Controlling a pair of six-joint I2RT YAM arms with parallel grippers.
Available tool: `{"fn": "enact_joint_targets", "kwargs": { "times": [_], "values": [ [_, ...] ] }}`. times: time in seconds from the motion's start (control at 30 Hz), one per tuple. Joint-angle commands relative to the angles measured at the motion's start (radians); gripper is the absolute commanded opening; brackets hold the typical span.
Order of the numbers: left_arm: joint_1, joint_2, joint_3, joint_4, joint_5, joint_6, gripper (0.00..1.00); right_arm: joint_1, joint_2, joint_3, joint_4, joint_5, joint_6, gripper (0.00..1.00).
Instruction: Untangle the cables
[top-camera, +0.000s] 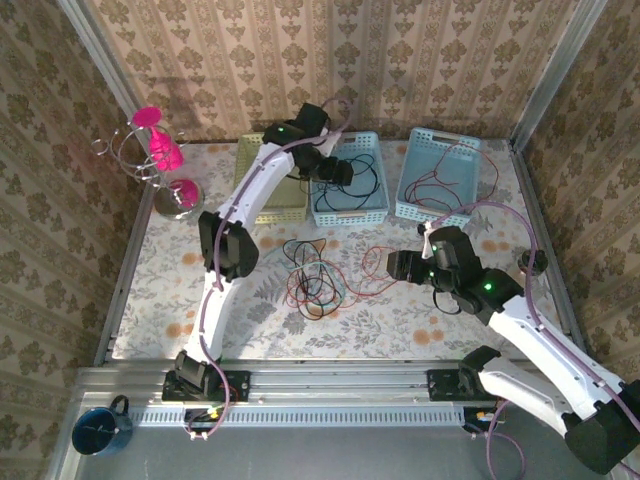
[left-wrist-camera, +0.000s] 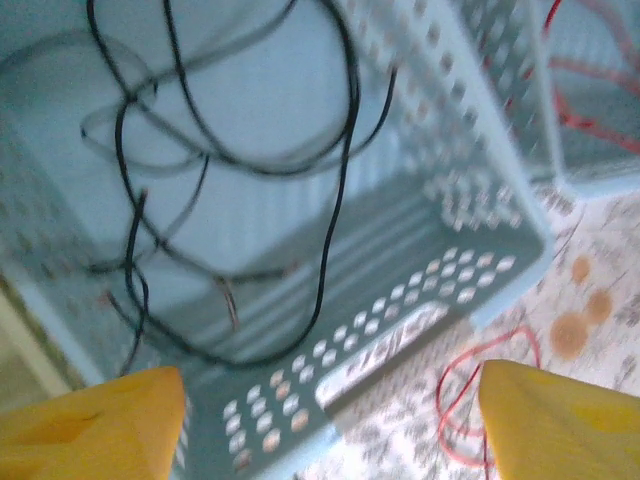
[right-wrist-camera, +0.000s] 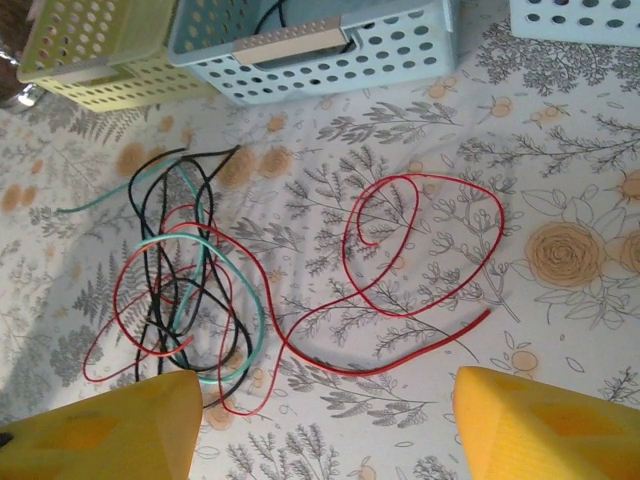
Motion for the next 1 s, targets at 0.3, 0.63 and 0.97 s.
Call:
{"fn": "enact_joint_targets", "kwargs": {
  "times": [0.3, 0.63, 0.97],
  "values": [
    [-0.095, -0.116, 0.035, -0.22, -0.091, 0.243, 0.84, -0.001, 0.059, 0.086, 0.04, 0.026, -0.041, 0.67],
    [-0.041, -0.342, -0.116, 0.056, 0.012, 0.075, 0.79, 0.0, 0.138, 0.091, 0.15, 0.009, -0.045, 0.65],
    [0.225, -0.91, -1.11, 0.691, 0.092, -0.252, 0.81, 0.013, 0.503, 0.329, 0.357, -0.105, -0.113, 0.73]
  ]
}}
